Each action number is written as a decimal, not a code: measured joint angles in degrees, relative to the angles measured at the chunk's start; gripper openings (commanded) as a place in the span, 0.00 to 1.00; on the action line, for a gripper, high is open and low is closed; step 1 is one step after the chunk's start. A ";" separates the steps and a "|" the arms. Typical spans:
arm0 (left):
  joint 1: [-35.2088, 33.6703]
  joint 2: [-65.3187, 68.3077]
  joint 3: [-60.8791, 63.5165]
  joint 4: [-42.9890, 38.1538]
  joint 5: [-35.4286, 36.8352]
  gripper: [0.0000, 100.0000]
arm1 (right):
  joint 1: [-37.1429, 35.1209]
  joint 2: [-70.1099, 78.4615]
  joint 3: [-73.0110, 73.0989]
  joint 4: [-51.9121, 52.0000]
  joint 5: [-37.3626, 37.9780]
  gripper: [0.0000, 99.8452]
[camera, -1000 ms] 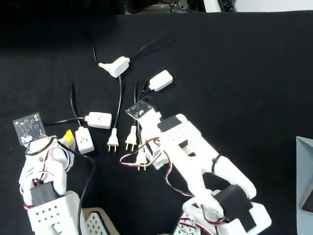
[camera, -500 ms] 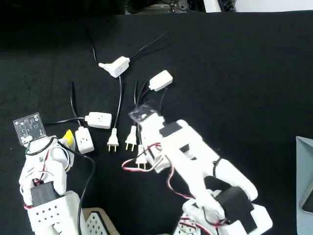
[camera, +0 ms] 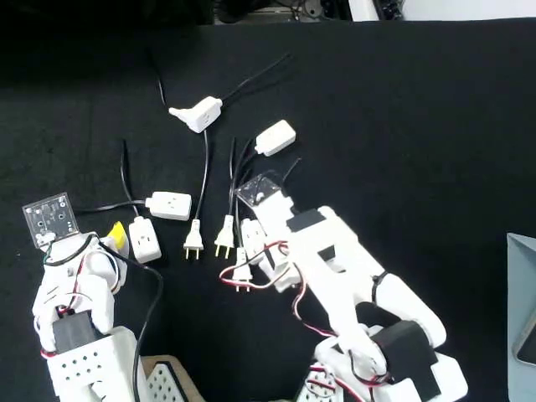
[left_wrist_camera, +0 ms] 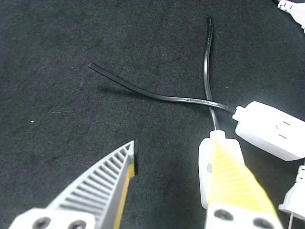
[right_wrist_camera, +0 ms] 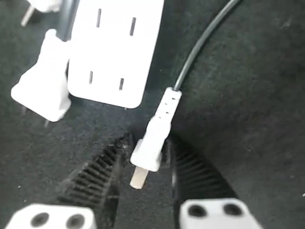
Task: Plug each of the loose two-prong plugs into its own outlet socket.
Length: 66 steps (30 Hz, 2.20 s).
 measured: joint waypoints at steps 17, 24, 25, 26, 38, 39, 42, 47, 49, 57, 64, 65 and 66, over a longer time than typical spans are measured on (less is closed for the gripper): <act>0.00 0.00 0.00 0.00 0.00 0.25 | 12.04 0.00 -0.09 3.16 9.49 0.15; 0.00 0.00 0.00 0.00 0.00 0.25 | 12.31 0.00 -2.11 3.34 9.41 0.15; 0.00 0.00 0.00 0.00 0.00 0.25 | 12.31 0.00 -2.73 3.34 9.41 0.15; 0.00 0.00 0.00 0.00 0.00 0.25 | 12.22 0.00 -3.25 3.34 9.32 0.15; 0.00 0.00 0.00 0.00 0.00 0.25 | 12.22 0.00 -4.75 3.34 8.26 0.14; 0.00 0.00 0.00 0.00 0.00 0.25 | 12.22 0.00 -4.57 3.34 8.26 0.12; 0.00 0.00 0.00 0.00 0.00 0.25 | 12.22 0.09 -4.48 3.34 8.26 0.06; 0.00 0.00 0.00 0.00 0.00 0.25 | 12.22 0.09 -4.48 3.34 8.26 0.04; 0.00 0.00 0.00 0.00 0.00 0.25 | 12.22 0.09 -4.48 3.34 8.26 0.05; 0.00 0.00 0.00 0.00 0.00 0.25 | 12.40 0.00 -3.16 3.60 8.26 0.05; 0.00 0.00 0.00 0.00 0.00 0.25 | 12.40 0.00 -3.16 7.91 8.18 0.05; 0.00 0.00 0.00 0.00 0.00 0.25 | 12.40 0.00 -3.16 8.18 8.18 0.05; 0.00 0.00 0.00 0.00 0.00 0.25 | 12.40 0.00 -3.16 8.44 8.18 0.05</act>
